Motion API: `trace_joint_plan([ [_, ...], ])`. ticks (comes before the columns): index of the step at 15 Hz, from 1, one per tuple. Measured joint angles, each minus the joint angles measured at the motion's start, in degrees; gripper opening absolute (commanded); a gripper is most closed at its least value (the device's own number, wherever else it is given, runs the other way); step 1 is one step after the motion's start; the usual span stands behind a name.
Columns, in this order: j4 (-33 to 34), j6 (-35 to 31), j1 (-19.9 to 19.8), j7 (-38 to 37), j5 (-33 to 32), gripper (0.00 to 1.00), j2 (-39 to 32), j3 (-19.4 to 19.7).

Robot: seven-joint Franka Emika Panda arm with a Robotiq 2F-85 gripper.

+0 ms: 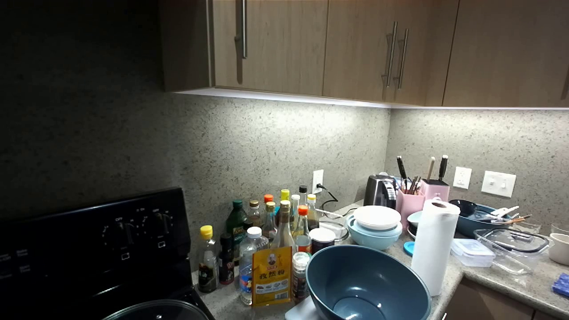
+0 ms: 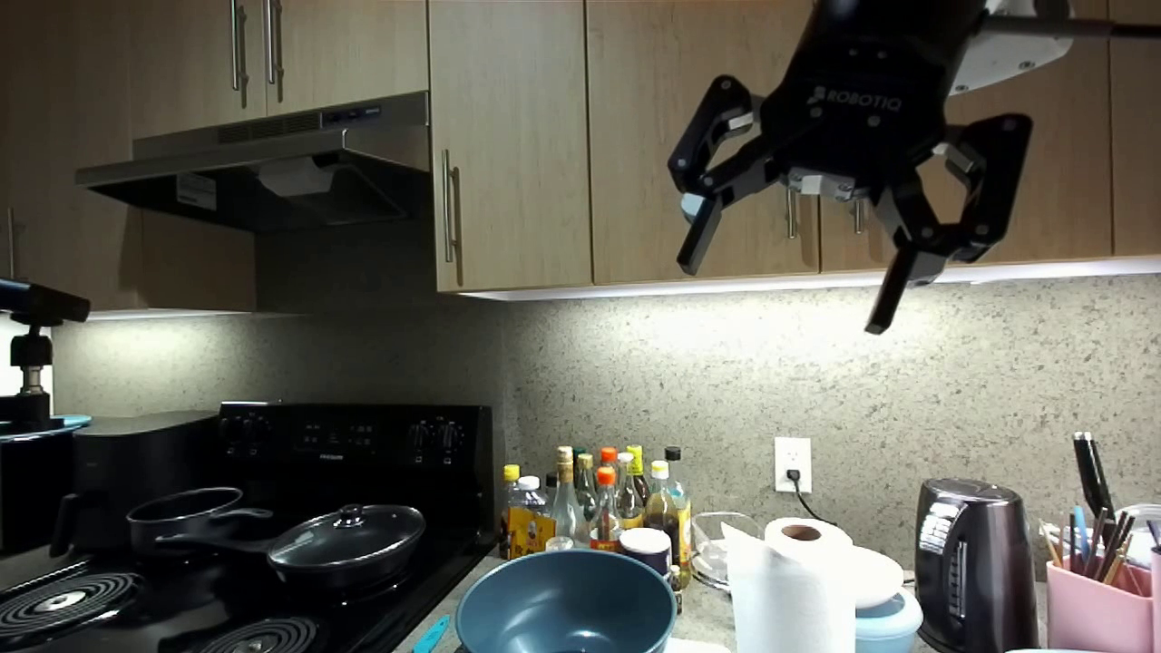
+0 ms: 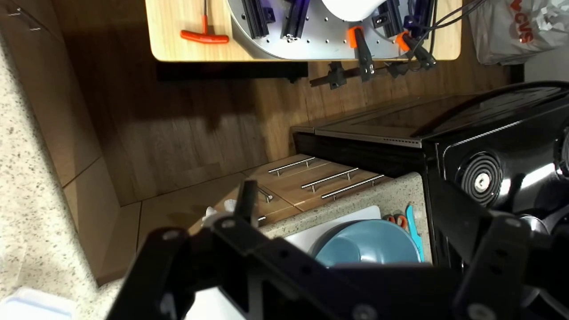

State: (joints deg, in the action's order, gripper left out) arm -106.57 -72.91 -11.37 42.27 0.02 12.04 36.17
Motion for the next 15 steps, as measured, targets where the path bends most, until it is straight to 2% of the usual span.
trace_joint_plan([
  [15,11.89,0.54,-6.05,8.91,4.10,1.00,-10.83,-1.62],
])
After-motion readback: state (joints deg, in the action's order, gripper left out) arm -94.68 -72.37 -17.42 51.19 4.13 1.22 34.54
